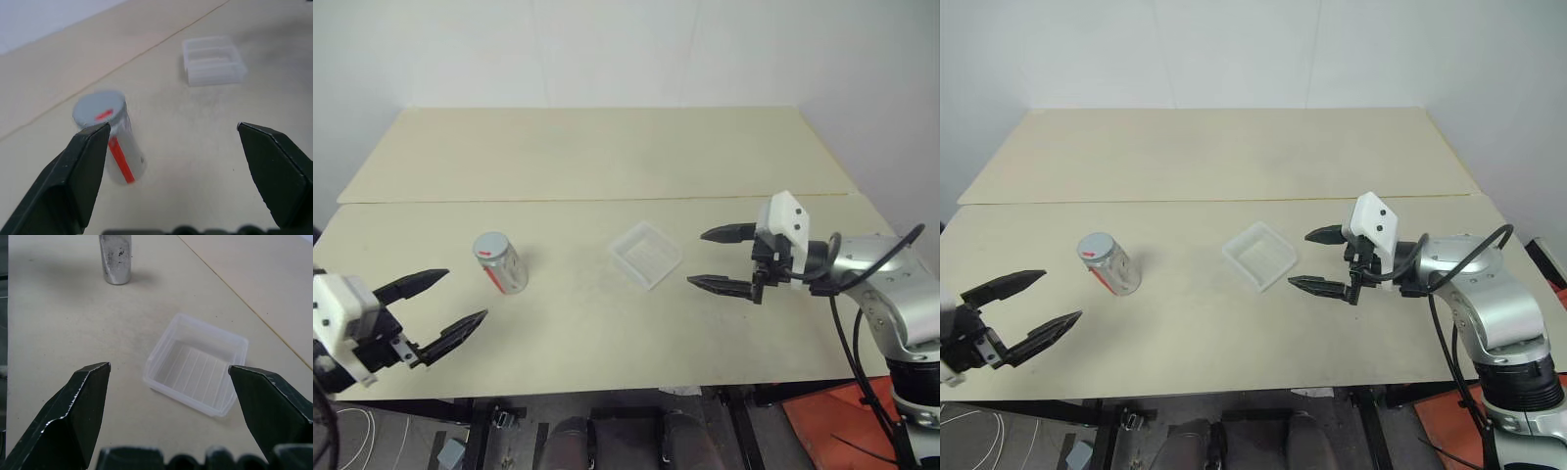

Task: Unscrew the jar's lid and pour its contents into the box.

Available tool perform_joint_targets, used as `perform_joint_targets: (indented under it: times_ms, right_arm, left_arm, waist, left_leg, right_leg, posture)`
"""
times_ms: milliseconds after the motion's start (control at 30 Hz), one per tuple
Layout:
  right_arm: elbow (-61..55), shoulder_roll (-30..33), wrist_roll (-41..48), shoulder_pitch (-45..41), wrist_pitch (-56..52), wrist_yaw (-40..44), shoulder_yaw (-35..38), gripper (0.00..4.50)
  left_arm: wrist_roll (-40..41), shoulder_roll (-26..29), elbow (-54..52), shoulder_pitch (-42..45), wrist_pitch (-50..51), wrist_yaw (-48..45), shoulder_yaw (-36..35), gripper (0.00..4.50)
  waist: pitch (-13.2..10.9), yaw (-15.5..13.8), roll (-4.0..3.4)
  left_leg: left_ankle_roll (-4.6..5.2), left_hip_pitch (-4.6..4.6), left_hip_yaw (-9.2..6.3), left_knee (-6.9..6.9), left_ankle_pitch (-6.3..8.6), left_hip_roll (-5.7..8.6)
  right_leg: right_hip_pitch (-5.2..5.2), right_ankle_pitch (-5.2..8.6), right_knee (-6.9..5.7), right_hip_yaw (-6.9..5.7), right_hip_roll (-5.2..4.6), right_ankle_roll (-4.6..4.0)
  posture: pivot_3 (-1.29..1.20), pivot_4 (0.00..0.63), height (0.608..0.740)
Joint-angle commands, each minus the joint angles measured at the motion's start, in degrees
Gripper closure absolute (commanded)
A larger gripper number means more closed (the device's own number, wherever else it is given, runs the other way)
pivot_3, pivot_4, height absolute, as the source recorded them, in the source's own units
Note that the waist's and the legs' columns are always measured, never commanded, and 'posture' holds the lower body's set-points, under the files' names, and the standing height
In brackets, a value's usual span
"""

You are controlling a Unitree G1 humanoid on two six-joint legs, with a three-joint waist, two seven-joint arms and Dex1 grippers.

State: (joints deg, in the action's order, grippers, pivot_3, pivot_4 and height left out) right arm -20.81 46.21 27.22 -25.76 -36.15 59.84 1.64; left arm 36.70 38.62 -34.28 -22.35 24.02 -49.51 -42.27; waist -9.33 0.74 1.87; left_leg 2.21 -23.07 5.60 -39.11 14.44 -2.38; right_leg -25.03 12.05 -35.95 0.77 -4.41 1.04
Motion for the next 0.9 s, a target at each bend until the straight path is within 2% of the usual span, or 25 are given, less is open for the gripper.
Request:
perform_joint_targets:
  times_ms: [33,167,267,600,900]
  right_arm:
    - [-0.7,1.2,-0.2,-0.1,3.0,0.4,1.6,0.03]
    - [-1.0,2.0,-1.3,-0.3,3.5,-0.1,0.9,0.03]
    - [-0.9,1.6,-0.2,-1.4,3.6,0.8,0.8,0.03]
    - [-2.8,2.1,-0.8,-1.4,3.1,-0.8,0.8,0.03]
    - [-4.5,2.8,-0.3,-1.5,2.4,-2.2,1.3,0.03]
  left_arm:
    - [-4.3,-5.5,-3.9,-0.3,-0.9,9.8,3.4,0.00]
    - [-10.5,-12.3,-4.5,-0.5,-4.8,16.3,9.1,0.00]
    - [-13.2,-14.5,-2.4,2.6,-6.7,18.9,13.4,0.00]
    - [-23.3,-18.2,9.4,13.5,-15.5,26.4,21.9,0.00]
    - [-24.7,-18.9,20.8,21.4,-18.5,28.2,25.3,0.00]
  waist:
    - [0.0,-0.1,0.01]
    - [0.0,-0.2,0.05]
    - [0.0,-0.3,0.06]
    - [0.1,-0.4,0.08]
    - [0.1,-0.4,0.08]
  left_leg:
    - [0.00,0.01,-0.01,-0.02,0.00,0.01]
    - [0.00,0.07,-0.04,-0.05,0.00,0.05]
    - [0.01,0.09,-0.05,-0.05,0.00,0.06]
    - [0.02,0.16,-0.12,-0.06,0.00,0.22]
    - [0.04,0.16,-0.15,-0.07,0.01,0.19]
  right_leg:
    - [0.04,0.00,-0.01,0.01,-0.01,0.00]
    - [0.13,0.00,0.00,0.00,-0.01,0.01]
    - [0.15,0.00,0.00,0.02,-0.01,0.00]
    - [0.25,-0.01,-0.01,0.01,-0.03,0.01]
    - [0.26,-0.02,-0.03,-0.02,-0.05,0.02]
  posture:
    - [0.00,0.150,0.740]
    - [0.00,0.150,0.740]
    - [0.00,0.150,0.740]
    - [0.00,0.150,0.740]
    - [0.00,0.150,0.740]
